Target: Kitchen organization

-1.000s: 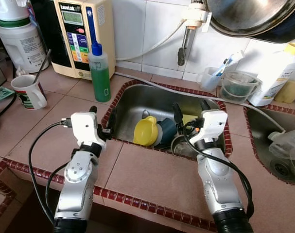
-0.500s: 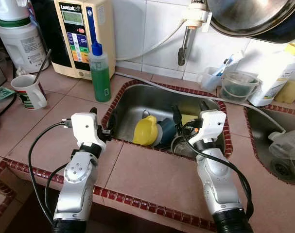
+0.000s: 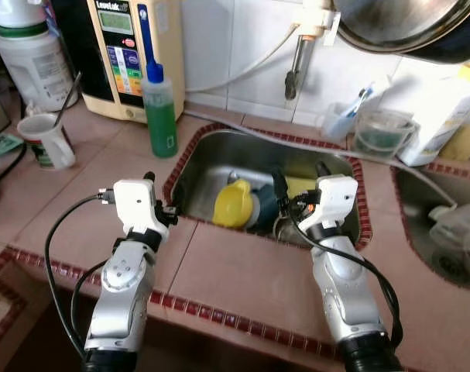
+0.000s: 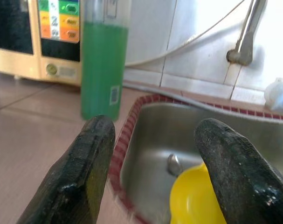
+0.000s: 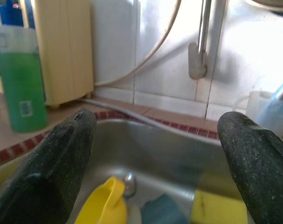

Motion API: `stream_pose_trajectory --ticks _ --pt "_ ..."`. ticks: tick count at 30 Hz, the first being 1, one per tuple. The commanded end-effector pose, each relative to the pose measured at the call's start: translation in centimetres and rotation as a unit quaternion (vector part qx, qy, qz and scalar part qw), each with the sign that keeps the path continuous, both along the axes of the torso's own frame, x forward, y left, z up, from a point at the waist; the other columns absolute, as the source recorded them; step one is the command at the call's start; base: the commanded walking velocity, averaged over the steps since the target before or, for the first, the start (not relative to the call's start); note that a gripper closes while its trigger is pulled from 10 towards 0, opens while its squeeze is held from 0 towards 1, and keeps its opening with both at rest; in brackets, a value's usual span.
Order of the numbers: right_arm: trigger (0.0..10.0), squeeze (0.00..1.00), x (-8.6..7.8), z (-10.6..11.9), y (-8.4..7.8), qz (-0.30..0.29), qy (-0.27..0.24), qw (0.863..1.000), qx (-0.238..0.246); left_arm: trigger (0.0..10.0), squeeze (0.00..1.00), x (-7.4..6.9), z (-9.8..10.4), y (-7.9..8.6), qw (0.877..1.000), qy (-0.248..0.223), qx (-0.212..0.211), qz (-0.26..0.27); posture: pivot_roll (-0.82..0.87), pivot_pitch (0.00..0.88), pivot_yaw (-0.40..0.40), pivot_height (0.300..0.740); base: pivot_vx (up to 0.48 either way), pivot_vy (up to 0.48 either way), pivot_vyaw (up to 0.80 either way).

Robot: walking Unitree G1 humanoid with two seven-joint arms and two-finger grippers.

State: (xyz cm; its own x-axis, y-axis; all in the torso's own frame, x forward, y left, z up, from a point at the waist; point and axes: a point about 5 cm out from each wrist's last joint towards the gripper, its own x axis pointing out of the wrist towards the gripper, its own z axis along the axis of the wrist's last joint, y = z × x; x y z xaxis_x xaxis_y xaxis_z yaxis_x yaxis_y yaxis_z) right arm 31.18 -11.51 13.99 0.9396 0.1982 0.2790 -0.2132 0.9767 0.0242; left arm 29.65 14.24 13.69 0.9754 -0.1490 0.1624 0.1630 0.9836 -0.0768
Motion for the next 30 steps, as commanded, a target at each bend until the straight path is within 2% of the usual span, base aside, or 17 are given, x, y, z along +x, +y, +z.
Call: stream_pose_trajectory --ticks 1,13,24,28,30 --pt "10.0 0.0 0.1 0.3 -0.2 -0.006 -0.004 1.0 -0.003 10.0 0.0 0.0 0.3 -0.2 1.0 -0.005 0.004 -0.008 -0.06 0.0 -0.011 0.74 -0.3 0.0 0.0" --pt "10.0 0.0 0.2 0.3 -0.1 -0.006 -0.004 1.0 -0.001 10.0 0.0 0.1 0.5 -0.3 1.0 -0.007 0.005 -0.009 -0.06 0.0 -0.008 0.74 -0.286 0.0 0.0" --pt "10.0 0.0 0.2 0.1 0.1 0.006 -0.004 1.0 -0.014 10.0 0.0 0.1 0.4 -0.4 0.999 -0.017 0.019 -0.023 -0.05 0.0 -0.013 0.74 0.0 0.0 0.0" --pt "10.0 0.0 -0.1 -0.9 0.8 0.054 0.009 0.998 -0.043 10.0 0.0 -0.4 -0.6 -0.6 0.998 -0.012 0.045 -0.053 -0.05 0.0 -0.017 0.74 0.0 0.0 0.0" --pt "10.0 0.0 -0.7 -2.0 1.5 0.103 0.026 0.991 -0.075 10.0 0.0 -0.9 -1.6 -0.9 0.994 -0.004 0.071 -0.081 -0.04 0.0 -0.022 0.74 0.0 0.0 0.0"
